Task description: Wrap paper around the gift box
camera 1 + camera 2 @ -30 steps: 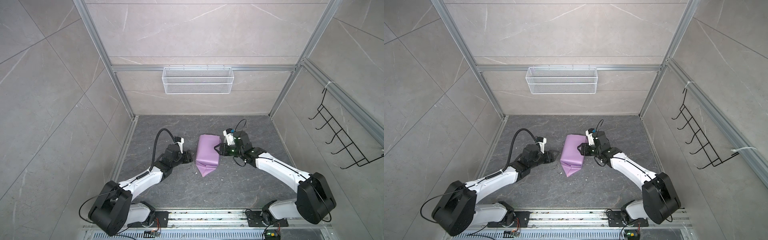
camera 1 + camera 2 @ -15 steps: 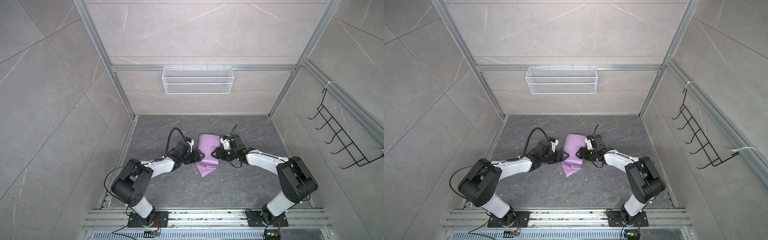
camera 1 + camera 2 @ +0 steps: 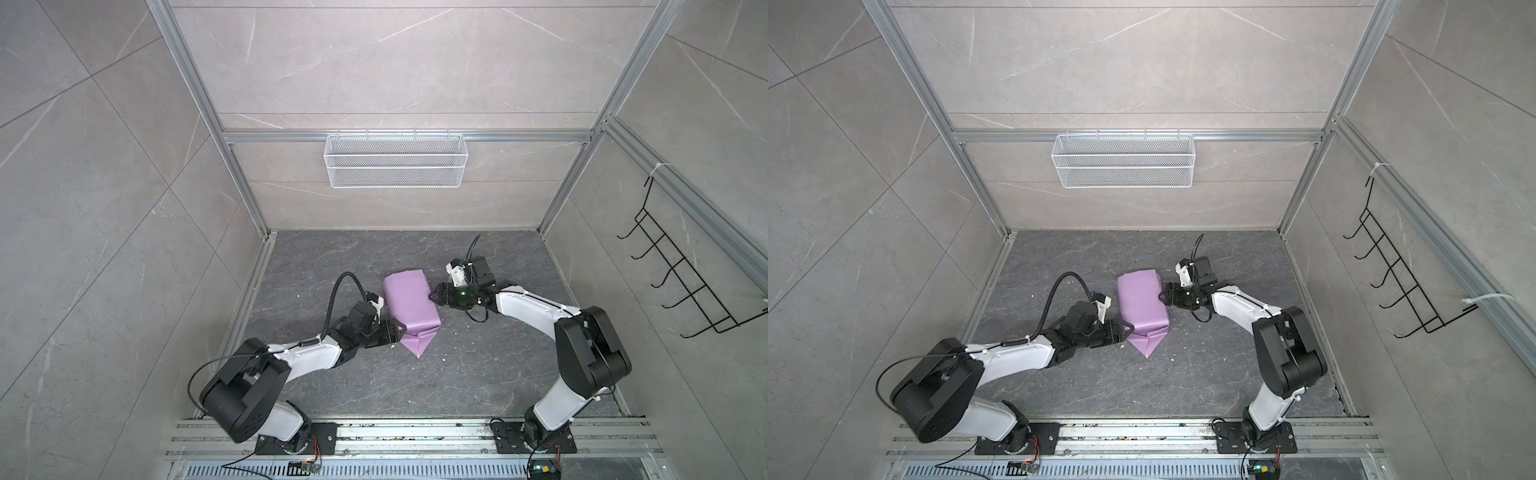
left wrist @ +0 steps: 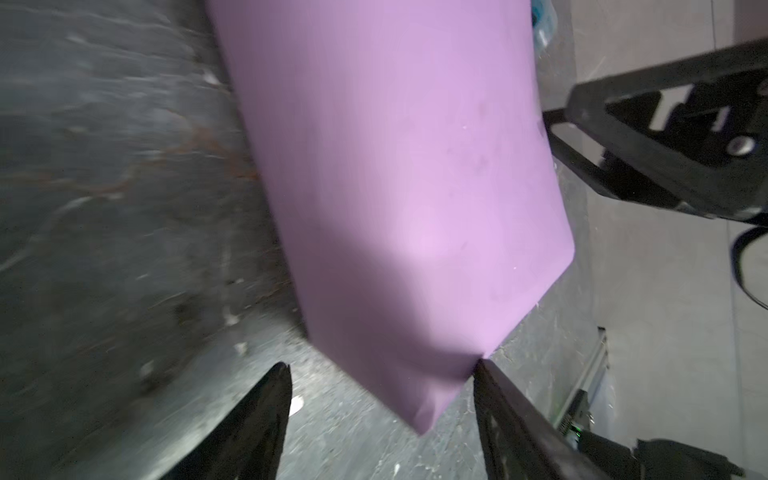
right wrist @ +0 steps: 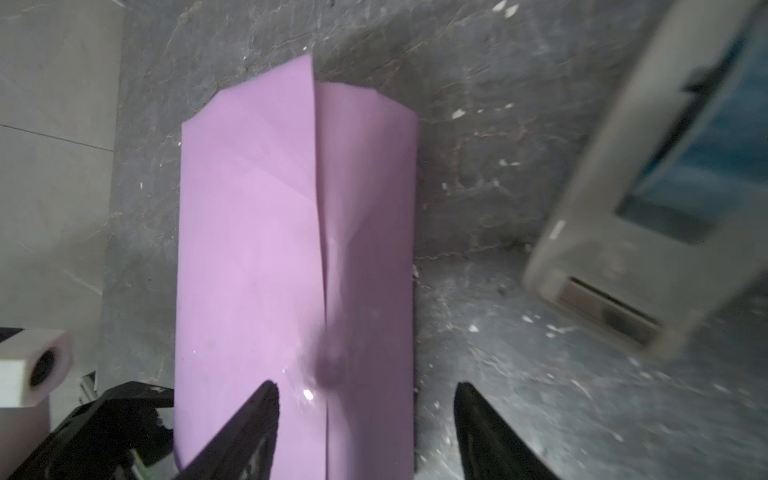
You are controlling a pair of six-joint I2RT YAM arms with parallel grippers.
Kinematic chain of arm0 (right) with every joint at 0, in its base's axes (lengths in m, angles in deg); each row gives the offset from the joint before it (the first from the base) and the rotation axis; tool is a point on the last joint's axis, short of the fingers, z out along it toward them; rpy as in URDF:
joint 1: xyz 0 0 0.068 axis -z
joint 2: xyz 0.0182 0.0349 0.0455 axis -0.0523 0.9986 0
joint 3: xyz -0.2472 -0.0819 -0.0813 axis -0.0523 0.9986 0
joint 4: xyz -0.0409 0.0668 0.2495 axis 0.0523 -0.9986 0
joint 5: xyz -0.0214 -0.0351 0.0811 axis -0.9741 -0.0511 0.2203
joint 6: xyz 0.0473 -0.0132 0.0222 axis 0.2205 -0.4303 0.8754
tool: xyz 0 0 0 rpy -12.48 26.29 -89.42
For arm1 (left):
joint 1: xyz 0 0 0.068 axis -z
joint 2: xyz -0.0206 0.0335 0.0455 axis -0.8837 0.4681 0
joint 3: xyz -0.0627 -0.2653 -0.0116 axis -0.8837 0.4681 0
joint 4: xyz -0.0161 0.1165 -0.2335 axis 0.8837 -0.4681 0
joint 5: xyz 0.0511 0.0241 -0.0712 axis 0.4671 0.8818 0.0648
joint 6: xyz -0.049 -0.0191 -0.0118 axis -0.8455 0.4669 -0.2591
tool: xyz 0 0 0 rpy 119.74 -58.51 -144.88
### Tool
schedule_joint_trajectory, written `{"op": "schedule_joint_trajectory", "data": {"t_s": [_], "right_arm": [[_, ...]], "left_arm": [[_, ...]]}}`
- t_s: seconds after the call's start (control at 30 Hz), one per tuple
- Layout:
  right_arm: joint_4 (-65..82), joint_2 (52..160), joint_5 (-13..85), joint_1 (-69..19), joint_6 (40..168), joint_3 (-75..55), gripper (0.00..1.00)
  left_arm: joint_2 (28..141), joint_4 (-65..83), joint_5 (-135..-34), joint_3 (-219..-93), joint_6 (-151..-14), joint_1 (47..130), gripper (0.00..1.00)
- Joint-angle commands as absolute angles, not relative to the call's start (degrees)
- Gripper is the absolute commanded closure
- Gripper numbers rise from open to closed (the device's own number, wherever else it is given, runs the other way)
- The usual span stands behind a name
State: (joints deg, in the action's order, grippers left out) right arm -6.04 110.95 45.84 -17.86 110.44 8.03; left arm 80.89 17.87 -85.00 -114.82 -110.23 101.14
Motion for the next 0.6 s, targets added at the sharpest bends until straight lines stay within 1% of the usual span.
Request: {"op": "schedule_joint_trajectory", "data": {"t_s": [0.0, 0.07, 0.13, 0.23, 0.33, 0.43, 0.57], "right_arm": [[-13.5, 101.1, 40.0, -18.1, 105.4, 11.1, 0.3], [-14.8, 97.4, 40.8, -18.1, 105.6, 13.6, 0.3], [-15.7, 94.6, 42.0, -18.2, 106.3, 16.2, 0.3], [-17.0, 91.9, 43.4, -18.2, 107.3, 18.9, 0.3], [-17.9, 90.6, 43.3, -18.2, 107.4, 20.5, 0.3], [-17.9, 90.3, 42.9, -18.1, 107.3, 21.2, 0.3], [-17.5, 91.2, 43.2, -18.1, 107.1, 21.5, 0.3]], "left_arm": [[72.0, 10.7, -74.6, -112.6, -103.6, 102.9, 0.27], [68.2, 7.7, -71.7, -112.5, -97.9, 106.7, 0.27], [66.8, 5.4, -70.3, -113.7, -91.9, 111.8, 0.27], [69.3, 2.8, -72.7, -117.5, -85.0, 116.7, 0.28], [74.4, 2.4, -72.2, -120.9, -83.0, 119.9, 0.32], [80.4, 2.8, -71.1, -124.0, -81.3, 121.4, 0.38], [85.5, 1.0, -71.1, -127.1, -75.4, 121.8, 0.49]]}}
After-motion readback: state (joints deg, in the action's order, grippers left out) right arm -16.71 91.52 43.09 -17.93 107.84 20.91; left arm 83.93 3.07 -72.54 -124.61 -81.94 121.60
